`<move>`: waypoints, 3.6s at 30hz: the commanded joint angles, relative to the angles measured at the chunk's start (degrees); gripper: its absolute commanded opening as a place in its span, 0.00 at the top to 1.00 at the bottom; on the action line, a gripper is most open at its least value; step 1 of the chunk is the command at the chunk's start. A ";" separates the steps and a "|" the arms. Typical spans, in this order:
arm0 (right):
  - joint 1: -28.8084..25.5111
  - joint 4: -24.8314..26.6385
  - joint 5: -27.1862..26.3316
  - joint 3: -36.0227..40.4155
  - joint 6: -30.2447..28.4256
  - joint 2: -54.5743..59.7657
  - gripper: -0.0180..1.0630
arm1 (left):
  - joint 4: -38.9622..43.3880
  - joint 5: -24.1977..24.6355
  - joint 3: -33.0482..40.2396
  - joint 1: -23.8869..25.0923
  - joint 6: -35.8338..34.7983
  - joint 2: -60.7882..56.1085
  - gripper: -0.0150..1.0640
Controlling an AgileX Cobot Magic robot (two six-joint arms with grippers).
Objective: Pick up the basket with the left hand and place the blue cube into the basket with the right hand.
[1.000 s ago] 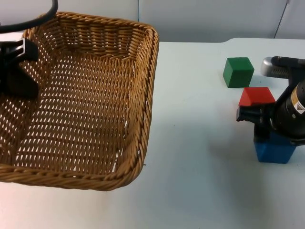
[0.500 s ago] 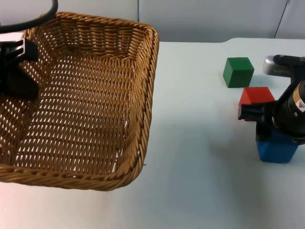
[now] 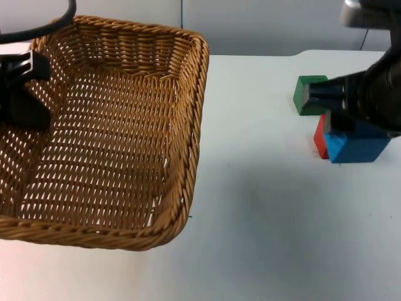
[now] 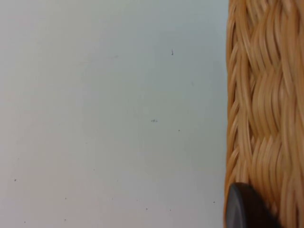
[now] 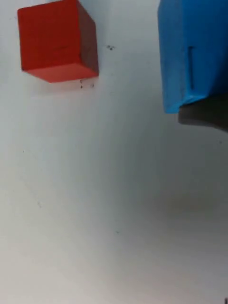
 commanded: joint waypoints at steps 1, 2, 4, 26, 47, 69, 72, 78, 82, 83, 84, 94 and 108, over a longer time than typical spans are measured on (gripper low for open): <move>1.79 -1.12 1.76 -0.30 -0.38 -2.20 0.99 | -0.95 0.52 0.03 0.28 -0.36 -0.79 0.99; 2.79 -1.15 2.08 -0.30 -0.38 -3.47 0.99 | -1.07 0.52 0.03 0.28 -0.36 -0.79 0.99; 4.89 -1.53 2.19 -0.30 -0.38 -6.18 0.99 | -1.07 0.52 0.03 0.28 -0.36 -0.79 0.99; 14.50 -4.71 -4.76 -18.58 -3.65 -8.34 0.99 | -2.32 0.40 0.03 0.28 -0.36 -0.79 0.99; 20.79 0.69 -2.77 -33.75 -10.75 16.05 0.99 | -2.42 0.39 0.03 0.28 -0.36 1.65 0.99; 20.79 0.03 -2.77 -33.75 -10.88 24.18 0.99 | -2.73 0.39 0.03 0.28 -0.36 2.12 0.99; 20.79 0.16 -2.77 -33.75 -10.88 25.14 0.91 | -2.83 0.39 0.03 0.28 -0.36 2.12 0.99; 20.79 0.40 -2.77 -33.75 -10.68 26.70 0.58 | -2.83 0.39 0.03 0.28 -0.36 2.12 0.99; 20.79 0.40 -2.77 -33.75 -10.68 27.16 0.39 | -3.06 0.39 0.03 0.28 -0.36 2.12 0.99; 20.79 0.40 -2.77 -33.75 -10.68 27.16 0.39 | -3.06 0.39 0.03 0.28 -0.36 2.12 0.99; 20.79 0.40 -2.77 -33.75 -10.68 27.16 0.33 | -3.06 0.39 0.03 0.28 -0.36 2.12 0.99; 20.79 0.40 -1.99 -33.75 -10.88 27.16 0.21 | -3.17 0.39 0.03 0.28 -0.36 2.12 0.99; 20.79 8.06 3.67 -33.75 -21.69 16.47 0.21 | -3.28 0.27 0.03 0.28 -0.36 2.12 0.99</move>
